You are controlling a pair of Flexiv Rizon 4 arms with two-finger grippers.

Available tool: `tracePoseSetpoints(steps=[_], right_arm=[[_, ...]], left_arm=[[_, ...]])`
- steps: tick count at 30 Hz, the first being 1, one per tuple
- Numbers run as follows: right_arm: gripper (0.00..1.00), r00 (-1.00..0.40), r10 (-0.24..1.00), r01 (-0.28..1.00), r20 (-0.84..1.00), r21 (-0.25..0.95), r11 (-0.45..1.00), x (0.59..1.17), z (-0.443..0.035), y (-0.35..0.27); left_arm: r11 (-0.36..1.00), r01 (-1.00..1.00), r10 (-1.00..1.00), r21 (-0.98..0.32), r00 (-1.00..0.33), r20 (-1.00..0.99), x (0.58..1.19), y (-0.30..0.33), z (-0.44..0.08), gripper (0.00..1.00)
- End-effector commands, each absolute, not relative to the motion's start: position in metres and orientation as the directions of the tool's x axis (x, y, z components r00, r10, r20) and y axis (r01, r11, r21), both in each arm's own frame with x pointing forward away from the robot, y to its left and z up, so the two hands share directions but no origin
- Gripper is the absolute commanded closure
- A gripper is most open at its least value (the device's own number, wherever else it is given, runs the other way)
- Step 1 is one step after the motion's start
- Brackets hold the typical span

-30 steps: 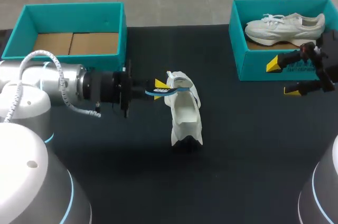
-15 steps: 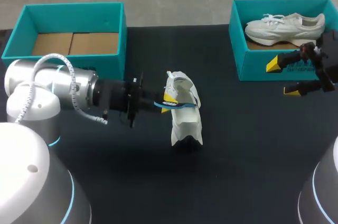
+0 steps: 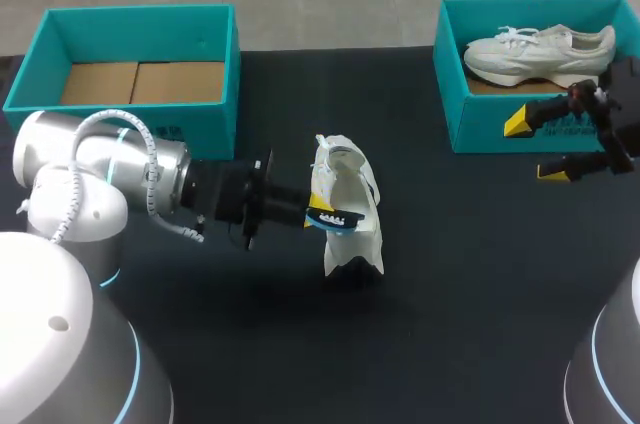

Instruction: Take the shoe out of the shoebox, open the shoe tongue, remove and reinsert the insole, then place the shoe into the shoebox

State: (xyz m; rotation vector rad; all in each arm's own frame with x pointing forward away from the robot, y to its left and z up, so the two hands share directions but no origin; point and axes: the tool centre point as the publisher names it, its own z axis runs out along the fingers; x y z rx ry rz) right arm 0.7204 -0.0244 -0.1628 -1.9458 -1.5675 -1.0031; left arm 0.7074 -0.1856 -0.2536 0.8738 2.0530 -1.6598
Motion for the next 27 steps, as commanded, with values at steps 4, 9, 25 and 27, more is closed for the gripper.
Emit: tracePoseSetpoints(steps=[4, 9, 25, 27], right_arm=[[0.00, 0.094, 0.639, 0.961, 0.763, 0.098, -0.259, 0.719, -0.163, -0.024], [0.00, 0.094, 0.639, 0.961, 0.763, 0.098, -0.259, 0.719, -0.163, -0.024], [0.00, 0.094, 0.639, 0.961, 0.763, 0.098, -0.259, 0.719, -0.163, -0.024], [0.00, 0.094, 0.639, 0.961, 0.763, 0.098, -0.259, 0.719, -0.163, -0.024]], left_arm=[[0.124, 0.660, 0.238, -0.741, -0.744, -0.624, 0.706, -0.185, -0.253, 1.00], [0.126, 0.658, 0.233, -0.742, -0.747, -0.623, 0.708, -0.187, -0.254, 1.00], [0.152, 0.675, 0.236, -0.722, -0.734, -0.637, 0.761, -0.181, -0.278, 1.00], [0.150, 0.671, 0.232, -0.726, -0.738, -0.634, 0.762, -0.182, -0.278, 1.00]])
